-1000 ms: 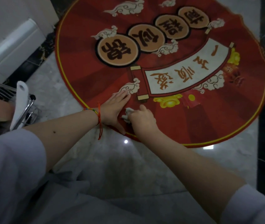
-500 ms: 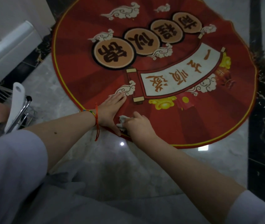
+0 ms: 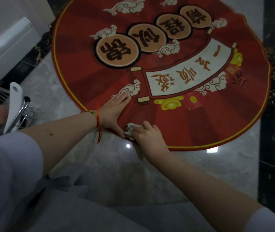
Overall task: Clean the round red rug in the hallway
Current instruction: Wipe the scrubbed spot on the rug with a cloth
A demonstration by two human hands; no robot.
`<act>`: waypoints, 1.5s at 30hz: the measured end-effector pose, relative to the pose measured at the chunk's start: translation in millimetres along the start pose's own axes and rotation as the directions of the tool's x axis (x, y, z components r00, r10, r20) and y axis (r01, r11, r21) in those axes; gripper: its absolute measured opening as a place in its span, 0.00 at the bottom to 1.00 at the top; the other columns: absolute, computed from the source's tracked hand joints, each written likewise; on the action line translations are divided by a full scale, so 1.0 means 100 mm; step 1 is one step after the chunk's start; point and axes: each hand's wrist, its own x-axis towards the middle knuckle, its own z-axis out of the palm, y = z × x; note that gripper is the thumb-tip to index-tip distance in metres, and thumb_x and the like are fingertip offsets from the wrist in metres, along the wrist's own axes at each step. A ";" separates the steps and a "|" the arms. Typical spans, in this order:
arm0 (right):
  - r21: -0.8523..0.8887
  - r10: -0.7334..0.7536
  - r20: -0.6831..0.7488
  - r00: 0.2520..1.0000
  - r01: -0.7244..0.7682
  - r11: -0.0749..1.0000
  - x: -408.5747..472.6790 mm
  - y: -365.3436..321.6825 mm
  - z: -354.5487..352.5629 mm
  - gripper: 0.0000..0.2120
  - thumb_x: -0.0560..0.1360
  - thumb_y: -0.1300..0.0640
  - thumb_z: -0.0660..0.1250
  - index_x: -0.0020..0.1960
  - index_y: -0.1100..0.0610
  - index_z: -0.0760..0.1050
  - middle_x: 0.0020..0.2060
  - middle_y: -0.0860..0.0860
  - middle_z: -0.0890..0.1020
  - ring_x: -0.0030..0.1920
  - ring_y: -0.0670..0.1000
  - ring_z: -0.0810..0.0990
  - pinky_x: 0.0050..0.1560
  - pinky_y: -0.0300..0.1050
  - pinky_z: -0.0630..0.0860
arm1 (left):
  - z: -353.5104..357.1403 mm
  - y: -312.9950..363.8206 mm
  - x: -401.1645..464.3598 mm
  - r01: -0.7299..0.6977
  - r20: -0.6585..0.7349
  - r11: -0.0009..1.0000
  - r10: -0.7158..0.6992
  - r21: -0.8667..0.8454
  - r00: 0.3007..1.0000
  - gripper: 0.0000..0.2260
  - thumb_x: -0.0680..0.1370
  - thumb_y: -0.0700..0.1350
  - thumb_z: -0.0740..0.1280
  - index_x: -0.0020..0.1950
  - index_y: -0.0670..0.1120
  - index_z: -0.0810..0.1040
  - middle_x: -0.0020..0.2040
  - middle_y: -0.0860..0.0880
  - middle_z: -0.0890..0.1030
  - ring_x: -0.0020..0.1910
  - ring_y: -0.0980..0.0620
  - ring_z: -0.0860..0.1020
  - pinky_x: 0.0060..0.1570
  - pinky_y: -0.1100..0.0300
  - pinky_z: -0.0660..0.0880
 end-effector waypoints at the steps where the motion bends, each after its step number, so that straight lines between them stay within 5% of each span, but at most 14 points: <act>1: 0.012 -0.019 -0.037 0.999 0.020 1.000 0.01 0.04 0.04 0.08 0.63 0.59 0.71 0.41 0.51 0.84 0.39 0.45 0.83 0.37 0.52 0.77 0.30 0.41 0.68 | -0.01 0.01 0.00 0.005 0.003 1.000 -0.005 0.002 1.000 0.66 0.57 0.67 0.76 0.77 0.41 0.37 0.77 0.44 0.37 0.76 0.49 0.35 0.74 0.52 0.37; 5: 0.133 0.104 0.140 0.985 -0.123 0.983 0.17 0.29 -0.13 0.13 0.76 0.56 0.65 0.59 0.49 0.80 0.46 0.49 0.79 0.52 0.53 0.73 0.43 0.43 0.73 | -0.05 0.08 0.05 -0.001 0.029 1.000 0.001 0.006 1.000 0.66 0.57 0.65 0.77 0.77 0.42 0.37 0.77 0.44 0.35 0.75 0.49 0.34 0.71 0.57 0.35; 10: 0.078 0.028 -0.003 1.000 -0.028 0.997 0.10 0.33 -0.06 0.08 0.63 0.61 0.76 0.42 0.56 0.84 0.35 0.50 0.84 0.37 0.55 0.75 0.27 0.40 0.70 | -0.04 0.14 0.06 -0.013 0.038 0.999 0.014 -0.035 0.999 0.66 0.57 0.65 0.77 0.77 0.43 0.36 0.77 0.45 0.34 0.75 0.51 0.34 0.69 0.60 0.34; 14: 0.041 0.103 0.163 0.981 -0.111 0.993 0.24 0.47 -0.19 0.14 0.76 0.56 0.64 0.60 0.51 0.78 0.51 0.51 0.81 0.55 0.53 0.71 0.45 0.44 0.73 | -0.02 0.12 0.08 -0.013 0.034 1.000 0.014 -0.025 0.999 0.66 0.56 0.66 0.77 0.77 0.43 0.36 0.77 0.45 0.34 0.75 0.51 0.33 0.72 0.58 0.34; 18: 0.047 0.094 0.055 0.994 -0.097 0.994 0.24 0.41 -0.18 0.11 0.61 0.61 0.80 0.42 0.56 0.83 0.35 0.49 0.83 0.39 0.54 0.76 0.25 0.38 0.66 | -0.03 0.12 0.06 -0.027 0.032 0.999 0.028 -0.033 0.999 0.66 0.56 0.66 0.77 0.77 0.43 0.37 0.77 0.44 0.35 0.75 0.50 0.34 0.73 0.56 0.35; 21: -0.010 0.142 0.170 0.975 -0.142 0.990 0.31 0.46 -0.27 0.12 0.75 0.58 0.67 0.58 0.52 0.79 0.50 0.50 0.81 0.56 0.53 0.72 0.42 0.43 0.71 | -0.03 0.12 0.06 -0.022 0.027 0.999 0.023 -0.047 0.999 0.66 0.57 0.64 0.78 0.77 0.43 0.37 0.77 0.45 0.35 0.75 0.51 0.34 0.71 0.59 0.34; 23: 0.005 0.199 0.136 0.970 -0.202 0.979 0.32 0.51 -0.21 0.14 0.78 0.57 0.62 0.62 0.52 0.76 0.54 0.51 0.79 0.59 0.53 0.69 0.45 0.45 0.70 | -0.01 0.11 0.07 -0.023 0.022 0.998 0.024 -0.051 0.999 0.66 0.57 0.64 0.78 0.77 0.43 0.37 0.77 0.45 0.35 0.75 0.51 0.34 0.70 0.60 0.34; 28: -0.045 0.233 0.176 0.956 -0.229 0.972 0.42 0.49 -0.30 0.14 0.78 0.56 0.61 0.62 0.55 0.76 0.54 0.52 0.80 0.63 0.54 0.68 0.47 0.46 0.71 | -0.03 0.11 0.06 -0.034 0.017 0.999 0.035 -0.042 0.999 0.65 0.57 0.65 0.77 0.77 0.43 0.37 0.77 0.45 0.35 0.75 0.50 0.35 0.71 0.59 0.35; 32: -0.044 0.318 0.057 0.947 -0.315 0.948 0.38 0.63 -0.28 0.12 0.78 0.56 0.61 0.60 0.56 0.76 0.53 0.52 0.80 0.58 0.54 0.69 0.41 0.46 0.68 | -0.03 0.13 0.06 -0.037 0.013 0.998 0.038 -0.051 0.999 0.65 0.57 0.65 0.77 0.77 0.43 0.37 0.77 0.45 0.35 0.75 0.51 0.34 0.70 0.60 0.34; 36: -0.065 0.339 0.260 0.904 -0.334 0.940 0.56 0.65 -0.46 0.15 0.76 0.58 0.65 0.63 0.54 0.75 0.57 0.53 0.78 0.65 0.55 0.67 0.51 0.47 0.72 | -0.04 0.12 0.06 -0.028 0.024 0.998 0.029 -0.052 0.999 0.66 0.57 0.65 0.77 0.77 0.44 0.37 0.77 0.45 0.35 0.75 0.51 0.34 0.72 0.58 0.36; 40: -0.082 0.330 0.130 0.935 -0.321 0.943 0.48 0.64 -0.37 0.16 0.77 0.61 0.62 0.64 0.54 0.75 0.54 0.53 0.80 0.63 0.56 0.67 0.46 0.46 0.71 | 0.00 0.11 0.05 -0.025 0.013 0.998 0.026 -0.063 1.000 0.66 0.56 0.66 0.77 0.77 0.44 0.37 0.77 0.46 0.35 0.75 0.51 0.34 0.72 0.58 0.36; 45: -0.092 0.382 0.194 0.904 -0.371 0.924 0.67 0.51 -0.44 0.13 0.79 0.55 0.60 0.61 0.55 0.76 0.57 0.54 0.78 0.63 0.55 0.69 0.52 0.46 0.72 | 0.01 0.11 0.01 -0.019 -0.020 0.996 0.017 -0.086 1.000 0.66 0.56 0.66 0.77 0.77 0.43 0.39 0.78 0.46 0.37 0.76 0.51 0.36 0.74 0.58 0.38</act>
